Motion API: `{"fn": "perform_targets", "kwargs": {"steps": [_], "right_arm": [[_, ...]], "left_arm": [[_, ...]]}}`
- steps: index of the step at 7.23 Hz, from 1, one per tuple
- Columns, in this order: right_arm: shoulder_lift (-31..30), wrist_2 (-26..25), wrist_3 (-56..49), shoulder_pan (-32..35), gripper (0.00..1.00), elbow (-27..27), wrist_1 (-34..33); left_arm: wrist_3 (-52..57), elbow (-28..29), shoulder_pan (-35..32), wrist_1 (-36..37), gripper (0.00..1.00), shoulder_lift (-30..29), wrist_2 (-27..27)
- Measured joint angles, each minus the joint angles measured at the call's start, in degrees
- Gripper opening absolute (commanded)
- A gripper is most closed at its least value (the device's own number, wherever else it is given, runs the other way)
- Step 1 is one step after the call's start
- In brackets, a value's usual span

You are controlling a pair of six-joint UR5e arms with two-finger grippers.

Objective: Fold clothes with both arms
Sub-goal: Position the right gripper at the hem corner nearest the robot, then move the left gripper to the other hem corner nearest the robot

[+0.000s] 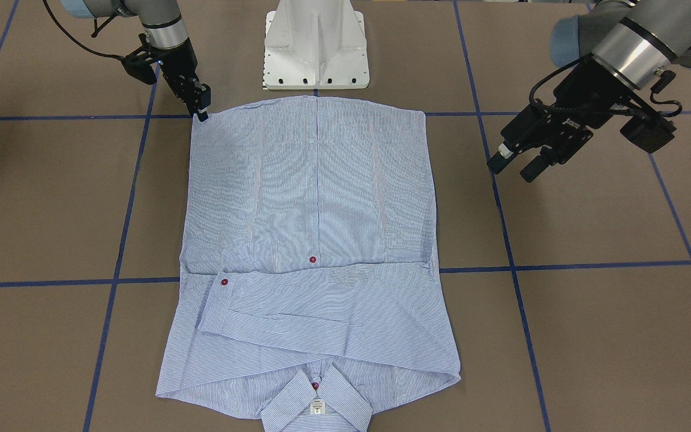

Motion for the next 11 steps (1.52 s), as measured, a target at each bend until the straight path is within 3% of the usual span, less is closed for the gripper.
{"fn": "perform_targets", "kwargs": {"steps": [2,4,9,11], "right_arm": [[-0.15,-0.03,0.0,0.06,0.29,0.12,0.0],[-0.24,-0.09,0.0,0.09,0.02,0.2,0.0],[-0.23,0.04,-0.1,0.21,0.0,1.8,0.0],[-0.09,0.36,-0.33,0.82,0.0,2.81,0.02]], "left_arm": [[0.06,0.16,0.0,0.0,0.99,0.02,0.07],[0.01,0.16,0.0,0.02,0.99,-0.02,0.59],[-0.12,-0.09,1.56,-0.44,0.99,-0.26,1.8],[-0.43,-1.35,7.6,-1.33,0.99,3.44,6.39]]}}
